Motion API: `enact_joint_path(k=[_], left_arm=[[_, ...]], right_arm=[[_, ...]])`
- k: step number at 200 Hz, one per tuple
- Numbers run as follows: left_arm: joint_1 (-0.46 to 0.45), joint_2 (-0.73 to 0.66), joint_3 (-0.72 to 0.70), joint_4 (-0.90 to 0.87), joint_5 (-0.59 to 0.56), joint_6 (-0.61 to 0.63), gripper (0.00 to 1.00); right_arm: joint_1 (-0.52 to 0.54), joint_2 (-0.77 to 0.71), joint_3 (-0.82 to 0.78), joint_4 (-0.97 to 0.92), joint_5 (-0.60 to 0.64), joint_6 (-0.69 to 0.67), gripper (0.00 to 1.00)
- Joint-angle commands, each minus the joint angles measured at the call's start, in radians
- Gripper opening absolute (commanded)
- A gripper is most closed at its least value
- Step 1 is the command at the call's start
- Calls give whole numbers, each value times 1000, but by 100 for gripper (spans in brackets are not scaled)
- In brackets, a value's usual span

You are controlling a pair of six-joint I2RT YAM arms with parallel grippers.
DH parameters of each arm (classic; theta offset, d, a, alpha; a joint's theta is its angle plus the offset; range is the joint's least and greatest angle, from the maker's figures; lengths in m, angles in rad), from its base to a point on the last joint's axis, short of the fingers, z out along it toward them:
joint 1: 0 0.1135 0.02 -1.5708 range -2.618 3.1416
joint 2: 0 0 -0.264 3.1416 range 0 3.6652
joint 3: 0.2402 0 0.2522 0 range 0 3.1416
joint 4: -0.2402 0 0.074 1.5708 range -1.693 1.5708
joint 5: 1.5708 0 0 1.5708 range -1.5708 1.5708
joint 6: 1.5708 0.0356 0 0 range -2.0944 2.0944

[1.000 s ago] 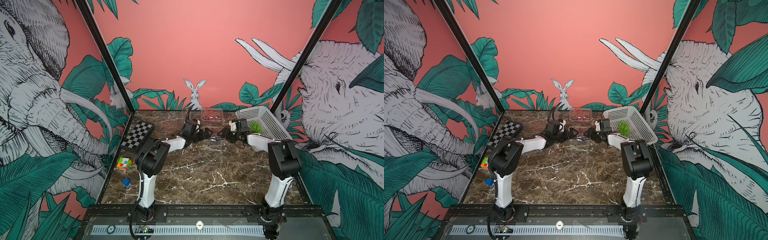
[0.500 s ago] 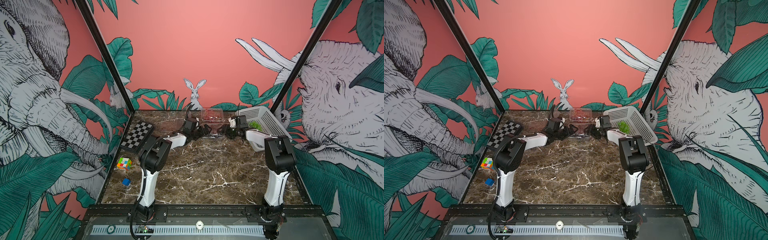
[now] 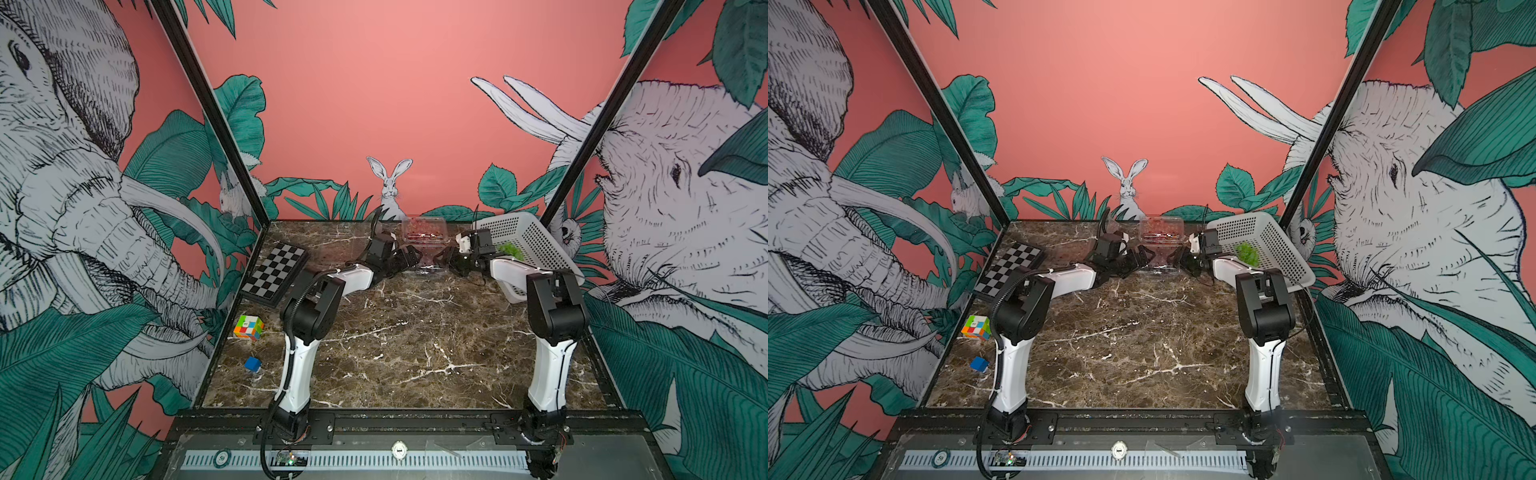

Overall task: Pack grapes into containers
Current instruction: Move the packing box to the center of the board.

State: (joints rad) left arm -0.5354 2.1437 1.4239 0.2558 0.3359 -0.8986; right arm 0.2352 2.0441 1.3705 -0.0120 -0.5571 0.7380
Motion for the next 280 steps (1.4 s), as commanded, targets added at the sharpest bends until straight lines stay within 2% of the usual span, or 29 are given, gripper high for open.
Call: enact_joint_path(k=[1,105,280], left_arm=[[-6,5,47,11,31,-12,99],[-5,33,68,19,41,-37,99],[-6,45,95,-5,47,-23,99]], right_arm=[[9,20,27,40,-37,14,60],[-22,60,63,35,-56,11,60],[-48,24,44,27,-69,-1,64]])
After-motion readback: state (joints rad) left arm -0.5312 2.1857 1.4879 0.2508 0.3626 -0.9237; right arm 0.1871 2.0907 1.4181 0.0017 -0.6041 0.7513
